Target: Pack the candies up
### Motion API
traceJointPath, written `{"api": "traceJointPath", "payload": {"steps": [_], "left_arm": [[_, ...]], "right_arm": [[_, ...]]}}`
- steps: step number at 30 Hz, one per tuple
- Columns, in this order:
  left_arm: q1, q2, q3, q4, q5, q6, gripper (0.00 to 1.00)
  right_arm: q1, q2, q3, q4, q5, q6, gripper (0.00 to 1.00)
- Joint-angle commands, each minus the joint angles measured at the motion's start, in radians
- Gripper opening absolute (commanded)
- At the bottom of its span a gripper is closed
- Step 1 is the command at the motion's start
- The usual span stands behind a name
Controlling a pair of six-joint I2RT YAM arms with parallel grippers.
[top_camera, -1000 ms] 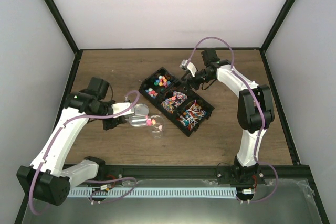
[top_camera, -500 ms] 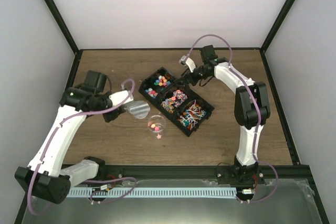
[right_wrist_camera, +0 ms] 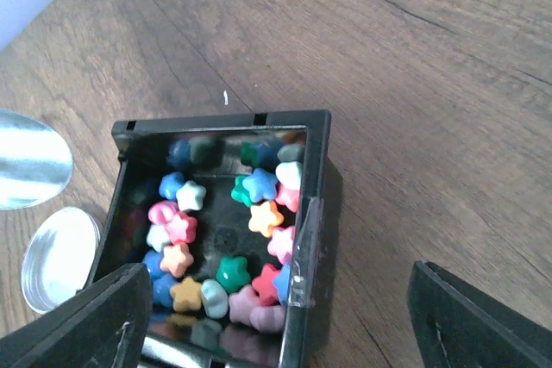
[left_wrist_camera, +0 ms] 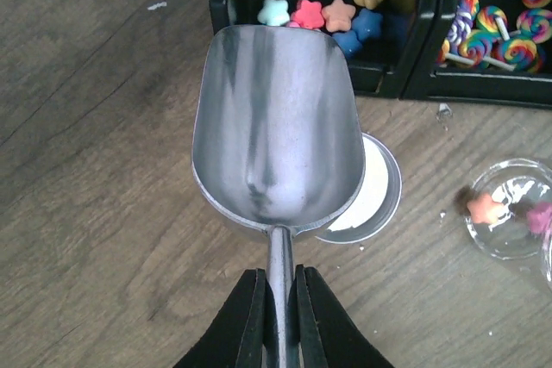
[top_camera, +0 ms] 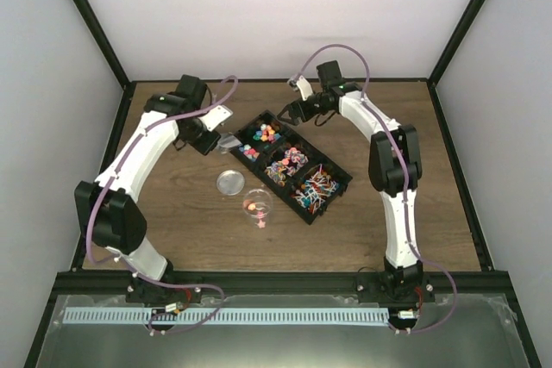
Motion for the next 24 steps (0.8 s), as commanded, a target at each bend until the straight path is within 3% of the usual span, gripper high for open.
{"api": "traceJointPath", "payload": {"steps": [1, 12, 24], "left_arm": [[-0.035, 0.023, 0.031, 0.017, -0.027, -0.065, 0.04], [-0.098, 0.084, -0.041, 0.178, -0.002, -0.139, 0.04], [-0.124, 0.251, 0.041, 0.181, -0.088, -0.209, 0.04]], "right_arm": [[0.006, 0.058, 0.075, -0.001, -0.045, 0.103, 0.79], [0.013, 0.119, 0.074, 0.028, -0.065, 0.145, 0.56], [0.03, 0.152, 0.081, 0.023, -0.132, 0.158, 0.38]]}}
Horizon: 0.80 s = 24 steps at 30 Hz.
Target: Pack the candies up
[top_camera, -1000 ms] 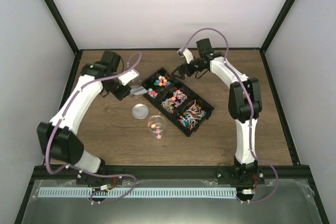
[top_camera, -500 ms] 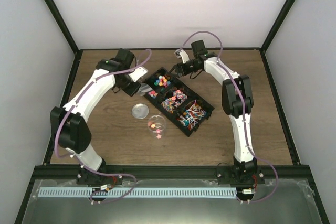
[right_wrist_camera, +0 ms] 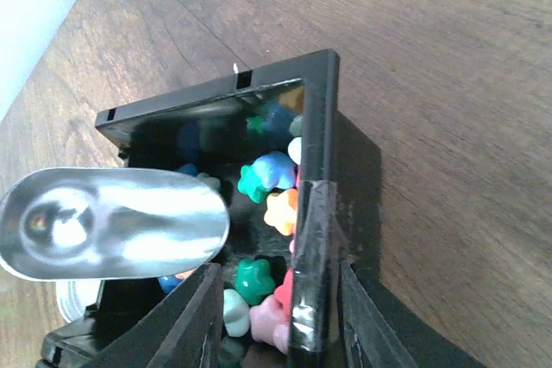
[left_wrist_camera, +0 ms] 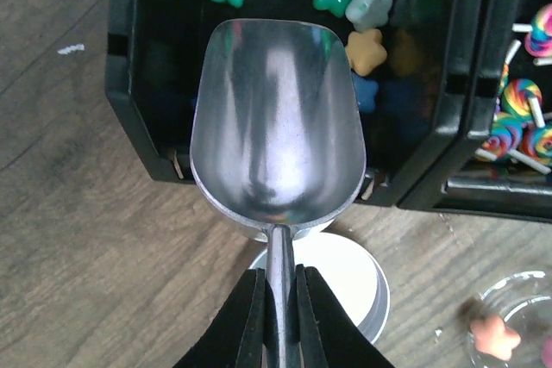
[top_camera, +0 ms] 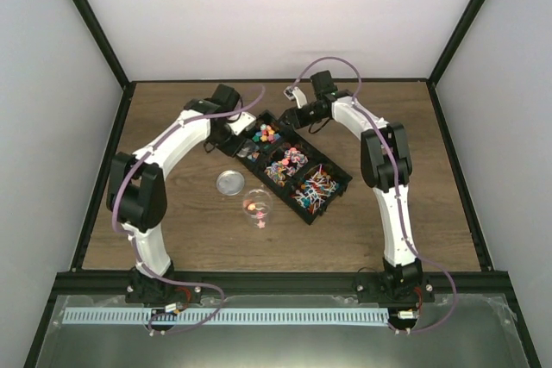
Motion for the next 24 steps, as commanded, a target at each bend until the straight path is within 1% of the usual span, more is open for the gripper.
{"api": "traceJointPath", "payload": {"steps": [1, 9, 14, 18, 24], "left_arm": [[-0.006, 0.043, 0.064, -0.024, -0.06, -0.041, 0.04], [-0.021, 0.144, 0.222, -0.169, -0.103, -0.054, 0.04], [-0.038, 0.184, 0.267, -0.224, -0.121, -0.028, 0.04], [-0.045, 0.186, 0.229, -0.171, -0.116, -0.014, 0.04], [-0.045, 0.152, 0.092, -0.004, -0.091, -0.019, 0.04]], "right_arm": [[0.017, 0.024, 0.044, 0.006, -0.037, 0.01, 0.37], [0.023, 0.028, 0.04, 0.003, -0.049, 0.01, 0.31], [0.025, 0.03, 0.038, 0.004, -0.06, 0.011, 0.29], [0.028, 0.033, 0.037, 0.006, -0.066, 0.009, 0.25], [0.031, 0.036, 0.038, 0.006, -0.073, -0.008, 0.21]]}}
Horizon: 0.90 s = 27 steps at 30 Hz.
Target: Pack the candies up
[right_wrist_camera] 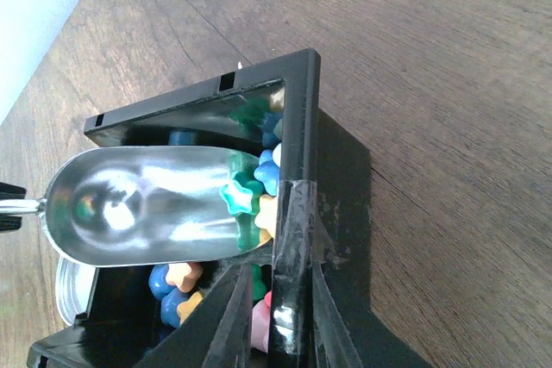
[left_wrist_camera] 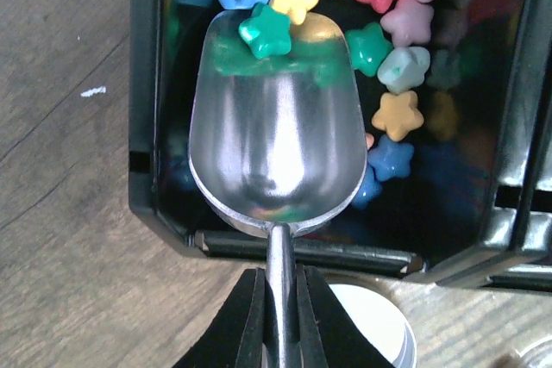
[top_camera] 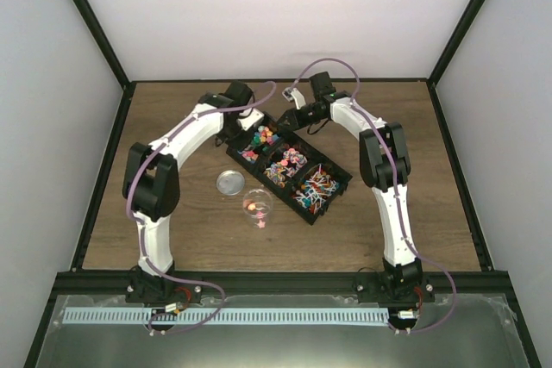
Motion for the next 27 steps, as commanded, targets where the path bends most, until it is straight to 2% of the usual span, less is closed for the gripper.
{"api": "traceJointPath", "payload": {"steps": [1, 7, 14, 22, 27], "left_arm": [[-0.005, -0.008, -0.11, 0.094, 0.023, 0.0, 0.04], [-0.004, 0.0, -0.172, 0.206, 0.064, -0.029, 0.04], [-0.005, -0.038, -0.332, 0.415, 0.106, -0.013, 0.04], [-0.004, -0.169, -0.55, 0.737, 0.168, -0.012, 0.04], [0.001, -0.257, -0.655, 0.834, 0.181, -0.023, 0.04]], "right_arm": [[0.02, 0.022, 0.039, -0.011, -0.055, -0.016, 0.2], [0.021, 0.021, 0.032, -0.017, -0.071, -0.033, 0.18], [0.022, 0.016, 0.022, -0.013, -0.073, -0.052, 0.14], [0.023, 0.014, 0.019, -0.021, -0.065, -0.061, 0.13], [0.02, 0.013, 0.02, -0.034, -0.047, -0.08, 0.15]]}}
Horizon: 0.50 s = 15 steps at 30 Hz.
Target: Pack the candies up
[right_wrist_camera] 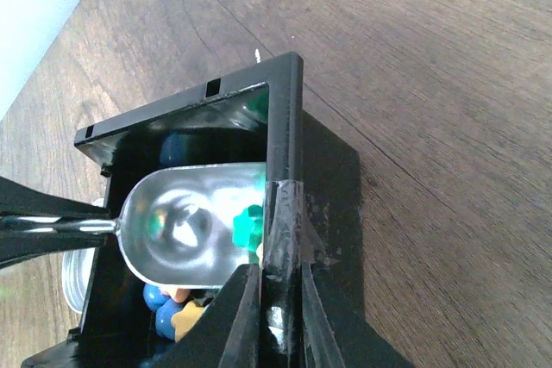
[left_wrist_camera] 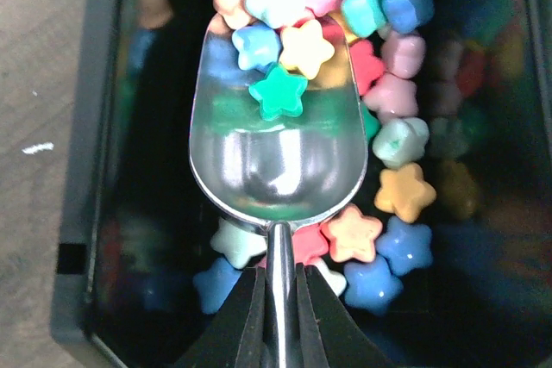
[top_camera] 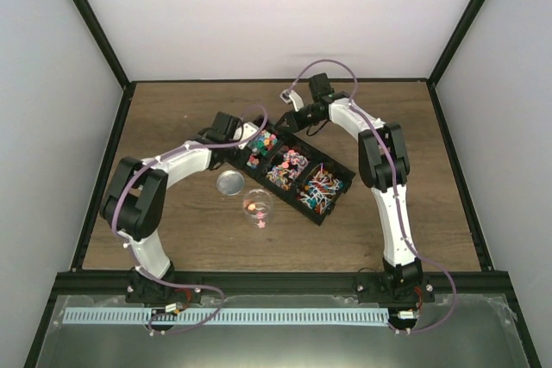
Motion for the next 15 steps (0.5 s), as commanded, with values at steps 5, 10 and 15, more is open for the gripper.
{"api": "traceJointPath", "payload": {"steps": [5, 10, 15], "left_arm": [[0.001, -0.135, -0.17, 0.179, 0.073, -0.008, 0.04], [0.01, -0.215, -0.252, 0.269, 0.074, -0.015, 0.04], [0.033, -0.288, -0.338, 0.361, 0.093, -0.022, 0.04]], "right_arm": [[0.006, 0.007, 0.019, -0.031, -0.02, -0.058, 0.18], [0.001, 0.0, 0.024, -0.034, -0.005, -0.068, 0.22], [-0.003, -0.008, 0.027, -0.043, -0.002, -0.075, 0.31]]}}
